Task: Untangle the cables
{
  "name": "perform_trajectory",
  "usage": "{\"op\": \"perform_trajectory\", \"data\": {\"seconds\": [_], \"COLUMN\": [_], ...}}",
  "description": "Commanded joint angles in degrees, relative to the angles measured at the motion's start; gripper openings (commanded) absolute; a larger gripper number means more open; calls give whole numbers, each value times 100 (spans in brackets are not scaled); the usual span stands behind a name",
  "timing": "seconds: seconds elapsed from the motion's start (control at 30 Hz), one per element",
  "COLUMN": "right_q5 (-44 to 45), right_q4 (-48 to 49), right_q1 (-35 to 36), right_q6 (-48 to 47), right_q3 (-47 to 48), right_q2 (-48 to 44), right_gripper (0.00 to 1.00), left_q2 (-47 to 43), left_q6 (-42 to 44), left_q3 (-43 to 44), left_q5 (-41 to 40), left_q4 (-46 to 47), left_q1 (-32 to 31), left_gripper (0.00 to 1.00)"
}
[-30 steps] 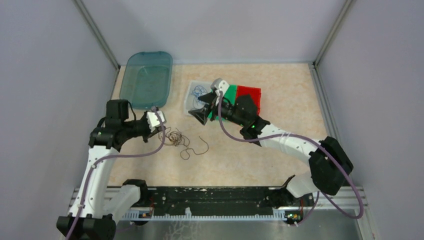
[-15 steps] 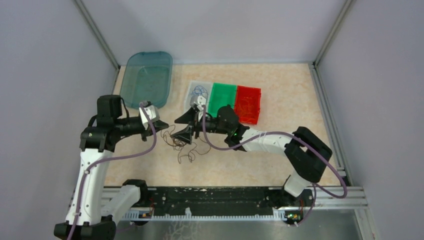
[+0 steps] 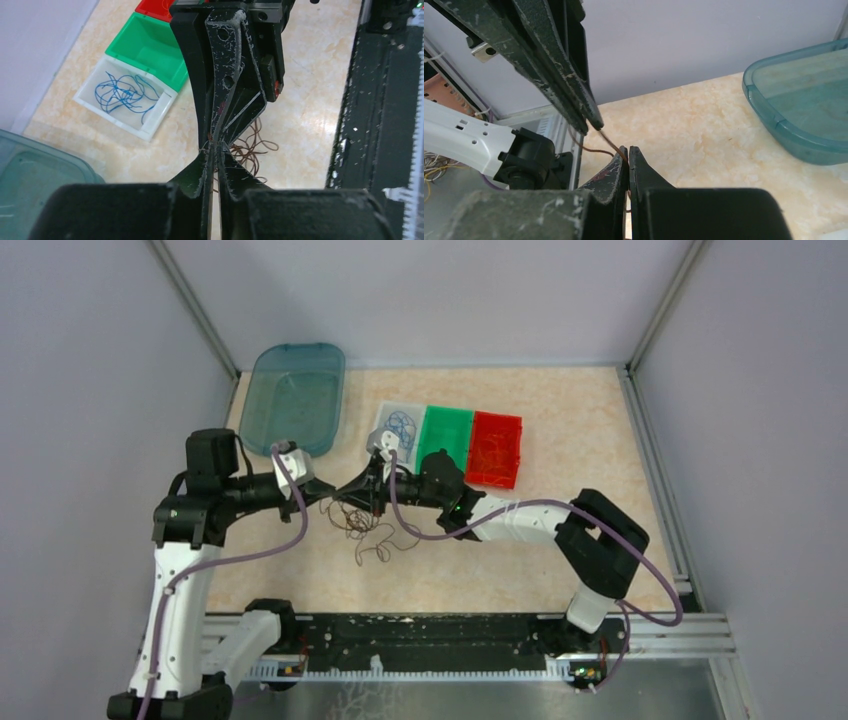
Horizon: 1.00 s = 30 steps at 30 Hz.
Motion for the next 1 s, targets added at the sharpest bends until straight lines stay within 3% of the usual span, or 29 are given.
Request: {"op": "perform_trajectory", "data": {"seconds": [0.0,0.13,0.17,0.27,0.37,0.57,0.7,0.8,0.9,0.97], "right_q5": [134,328,354,563,551,256,59,-179,-485,-587], "right_q4": [12,-184,-333,-712,-585,-278,42,359,666,863], "right_q1": [9,-32,-61,-227,-520,-647,-742,-764,-766,-769], "right_q6": [-209,-170,-169,-56,476,1203,1797,2238,2688,2979], "right_q3": [1,177,304,592,651,725,817,902,995,1010], "right_q2": [-460,-647,-693,-898,-1178,-1477,-1596,-1643,-1582,-1536], "right_gripper": [0,0,0,0,0,0,0,0,0,0], "left_q2": [-155,-301,-360,-516,-623,-946,-948,-890,-971,-1077], "left_q6": [-343,-902,-1119,-1534,-1993,-2707,-2699,-2205,-2449,-2742], "left_q3": [123,-102,-191,-358,-499,-909,-1103,-1305,-1521,-1561], "left_q5": [219,-3,-86,-229,-271,566,1012,862,516,695], "left_q4": [249,740,927,1340,1707,2265,2183,1963,2413,2821], "left_q1": [8,10,7,9,5,10,5,4,9,9], "left_gripper": [26,79,85,91,93,89,79,70,63,60]}}
